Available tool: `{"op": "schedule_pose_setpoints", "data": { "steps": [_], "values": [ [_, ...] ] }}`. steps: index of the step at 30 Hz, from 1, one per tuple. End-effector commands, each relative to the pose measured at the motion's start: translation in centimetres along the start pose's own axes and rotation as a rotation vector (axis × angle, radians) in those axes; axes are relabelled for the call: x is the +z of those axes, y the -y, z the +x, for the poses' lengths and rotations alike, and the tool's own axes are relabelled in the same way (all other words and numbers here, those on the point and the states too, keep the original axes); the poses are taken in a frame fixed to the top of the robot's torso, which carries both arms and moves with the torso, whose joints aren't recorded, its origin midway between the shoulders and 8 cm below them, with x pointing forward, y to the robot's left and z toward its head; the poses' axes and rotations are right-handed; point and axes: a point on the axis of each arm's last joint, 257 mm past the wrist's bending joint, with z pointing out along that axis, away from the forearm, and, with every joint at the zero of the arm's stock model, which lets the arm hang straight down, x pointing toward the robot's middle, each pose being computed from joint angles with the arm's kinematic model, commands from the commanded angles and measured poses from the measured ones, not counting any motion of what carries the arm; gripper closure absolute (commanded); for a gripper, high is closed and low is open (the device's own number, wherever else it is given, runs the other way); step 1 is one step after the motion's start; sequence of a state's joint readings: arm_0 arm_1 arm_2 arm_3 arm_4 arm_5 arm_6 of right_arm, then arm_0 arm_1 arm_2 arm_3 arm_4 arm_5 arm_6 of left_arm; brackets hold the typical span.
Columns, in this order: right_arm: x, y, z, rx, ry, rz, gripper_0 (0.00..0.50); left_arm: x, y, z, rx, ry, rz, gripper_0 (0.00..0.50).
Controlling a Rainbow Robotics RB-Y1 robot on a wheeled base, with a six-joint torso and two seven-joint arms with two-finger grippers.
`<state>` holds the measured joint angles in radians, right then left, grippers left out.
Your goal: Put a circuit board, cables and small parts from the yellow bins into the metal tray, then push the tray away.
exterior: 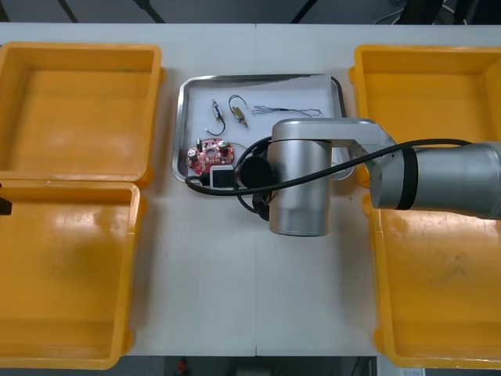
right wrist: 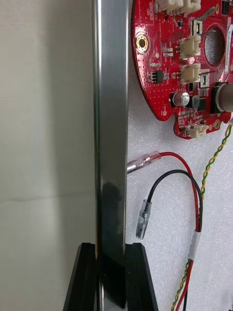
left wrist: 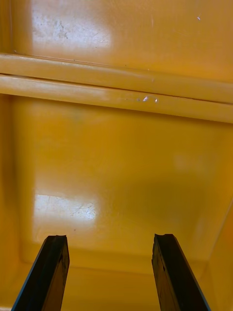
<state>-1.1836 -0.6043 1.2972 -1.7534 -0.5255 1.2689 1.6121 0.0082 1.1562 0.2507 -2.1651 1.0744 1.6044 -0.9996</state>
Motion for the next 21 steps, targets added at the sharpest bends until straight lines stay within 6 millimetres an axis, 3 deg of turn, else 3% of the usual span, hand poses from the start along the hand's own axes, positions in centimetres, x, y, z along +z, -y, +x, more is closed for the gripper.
{"op": "schedule_pose_setpoints", "data": {
  "steps": [1,21],
  "values": [
    [-0.7,3.3,-2.0,-0.050,0.034,0.078,0.500,-1.2,-1.1,-0.9,-0.018,0.034,-0.044,0.000],
    [1.9,11.1,-2.7,-0.013,0.080,0.182,0.500,-1.2,-1.1,-0.9,-0.018,0.034,-0.044,0.000]
  ]
}}
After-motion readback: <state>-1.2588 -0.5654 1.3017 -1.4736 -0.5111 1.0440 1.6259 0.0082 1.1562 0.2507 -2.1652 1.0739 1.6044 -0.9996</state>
